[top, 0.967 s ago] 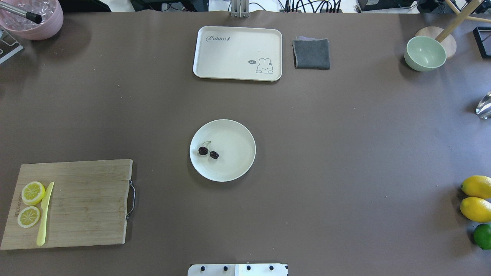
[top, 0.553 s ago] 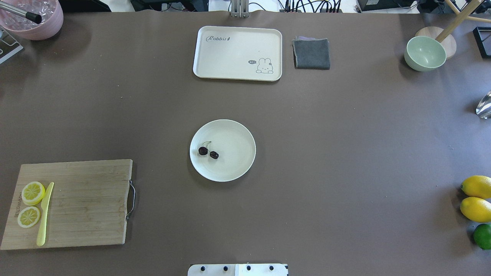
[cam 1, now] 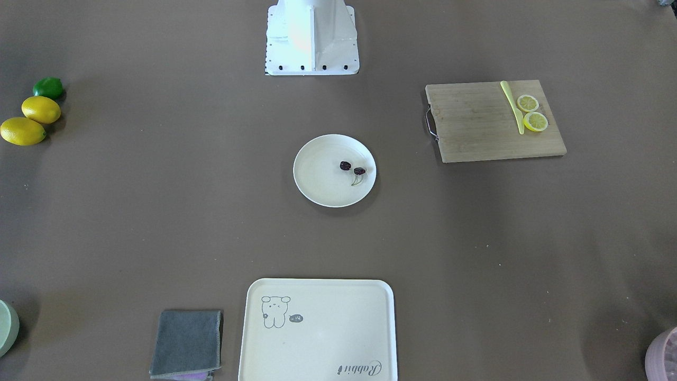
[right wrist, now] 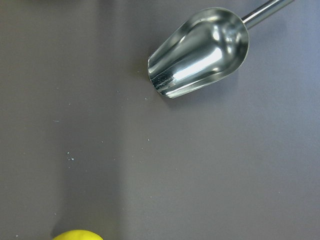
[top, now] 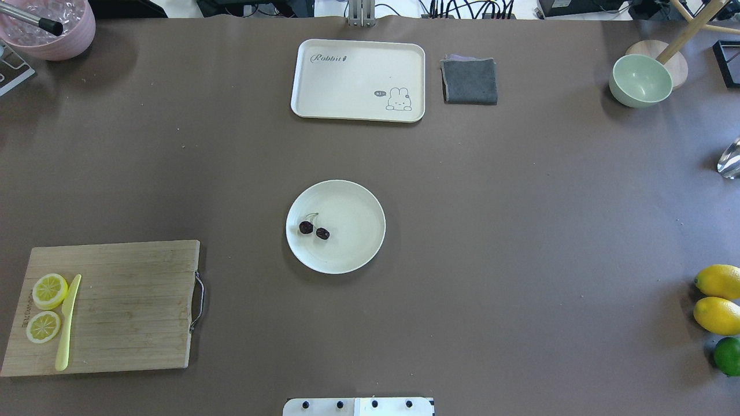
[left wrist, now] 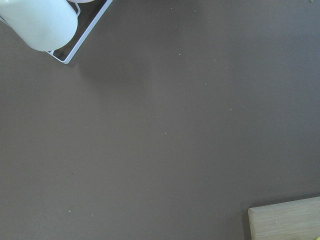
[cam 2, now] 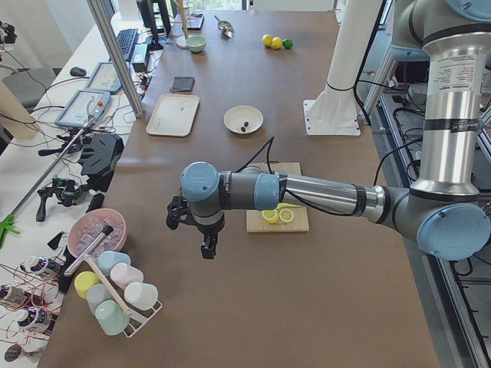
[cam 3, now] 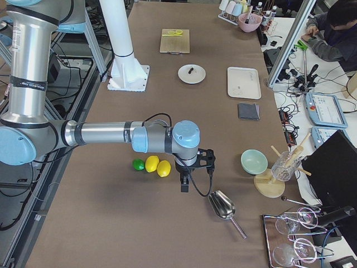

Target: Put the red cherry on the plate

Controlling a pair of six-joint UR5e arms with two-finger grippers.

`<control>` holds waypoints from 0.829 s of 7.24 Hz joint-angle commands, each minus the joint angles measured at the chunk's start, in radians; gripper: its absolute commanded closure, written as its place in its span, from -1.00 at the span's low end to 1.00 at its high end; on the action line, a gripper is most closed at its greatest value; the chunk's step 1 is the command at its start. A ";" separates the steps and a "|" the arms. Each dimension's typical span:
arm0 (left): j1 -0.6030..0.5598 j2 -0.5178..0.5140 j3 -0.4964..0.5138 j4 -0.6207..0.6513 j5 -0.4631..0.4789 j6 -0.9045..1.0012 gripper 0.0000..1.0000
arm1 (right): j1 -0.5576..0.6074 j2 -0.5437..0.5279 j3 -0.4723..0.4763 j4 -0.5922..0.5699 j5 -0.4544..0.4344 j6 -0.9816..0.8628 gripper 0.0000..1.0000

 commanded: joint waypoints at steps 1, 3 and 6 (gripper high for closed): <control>-0.004 0.023 0.000 0.000 0.009 0.003 -0.96 | 0.000 0.001 0.001 0.002 0.000 0.000 -1.00; -0.006 0.040 0.016 0.003 0.009 0.004 -0.96 | -0.002 -0.002 0.002 0.002 0.000 0.000 -1.00; -0.015 0.085 0.007 -0.066 0.009 0.000 -0.96 | -0.008 -0.003 0.002 0.004 0.000 0.000 -1.00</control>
